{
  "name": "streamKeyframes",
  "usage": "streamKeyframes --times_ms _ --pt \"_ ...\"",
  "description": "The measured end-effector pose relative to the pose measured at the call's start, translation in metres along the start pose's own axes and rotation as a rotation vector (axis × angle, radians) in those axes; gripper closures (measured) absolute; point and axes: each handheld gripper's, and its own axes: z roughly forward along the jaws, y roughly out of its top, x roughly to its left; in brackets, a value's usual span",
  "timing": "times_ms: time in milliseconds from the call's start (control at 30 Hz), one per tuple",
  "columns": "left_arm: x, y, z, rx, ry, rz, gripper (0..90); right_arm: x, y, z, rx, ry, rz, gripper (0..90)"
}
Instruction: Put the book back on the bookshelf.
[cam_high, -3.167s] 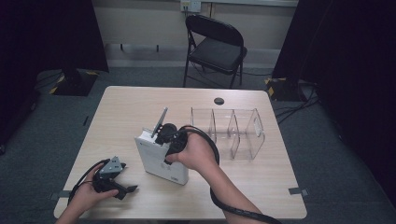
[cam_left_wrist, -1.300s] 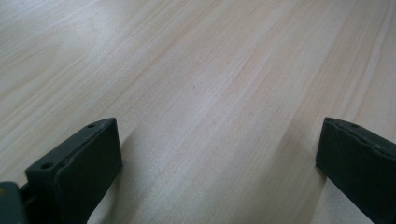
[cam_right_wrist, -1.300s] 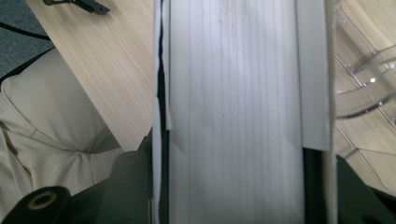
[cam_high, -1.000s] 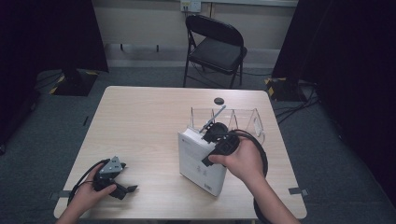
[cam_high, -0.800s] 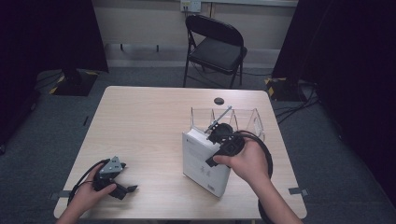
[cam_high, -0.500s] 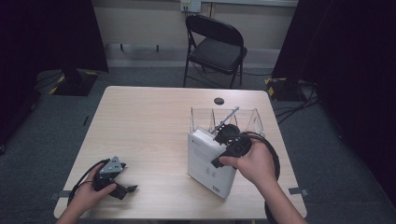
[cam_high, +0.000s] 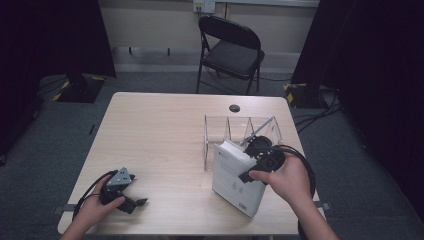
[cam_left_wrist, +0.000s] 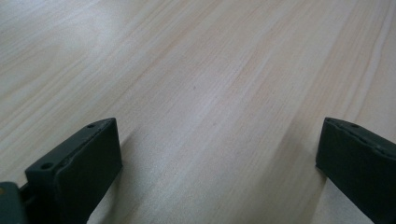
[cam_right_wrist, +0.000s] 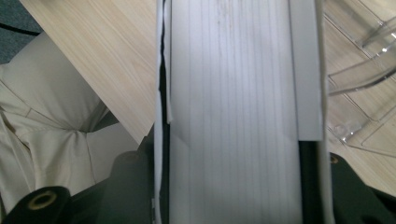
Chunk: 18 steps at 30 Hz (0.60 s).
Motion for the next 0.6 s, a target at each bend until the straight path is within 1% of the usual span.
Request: streamKeyframes --times_ms 67,100,133,167,300,333,367,533,600 --pt "0.0 0.0 0.0 0.0 0.0 0.0 0.0 -0.002 -0.003 -0.001 0.003 -0.001 0.009 52.0" --pt "0.0 0.0 0.0 0.0 0.0 0.0 0.0 -0.002 -0.004 -0.002 0.0 -0.012 0.006 52.1" --pt "0.0 0.0 0.0 0.0 0.0 0.0 0.0 -0.003 -0.006 -0.003 0.004 -0.005 0.012 52.1" --pt "0.0 0.0 0.0 0.0 0.0 0.0 0.0 -0.004 -0.007 -0.003 0.002 -0.013 0.011 52.0" --pt "0.0 0.0 0.0 0.0 0.0 0.0 0.0 -0.006 -0.011 -0.007 0.004 -0.015 0.017 52.0" --pt "0.0 0.0 0.0 0.0 0.0 0.0 0.0 -0.007 -0.012 -0.008 0.005 -0.009 0.022 52.0" --pt "0.0 0.0 0.0 0.0 0.0 0.0 0.0 -0.007 -0.013 -0.009 -0.002 -0.017 0.024 52.0" --pt "0.0 0.0 0.0 0.0 0.0 0.0 0.0 -0.012 -0.018 -0.013 -0.01 -0.021 0.039 52.0" --pt "0.0 0.0 0.0 0.0 0.0 0.0 0.0 -0.014 -0.019 -0.014 -0.015 -0.019 0.052 52.0"
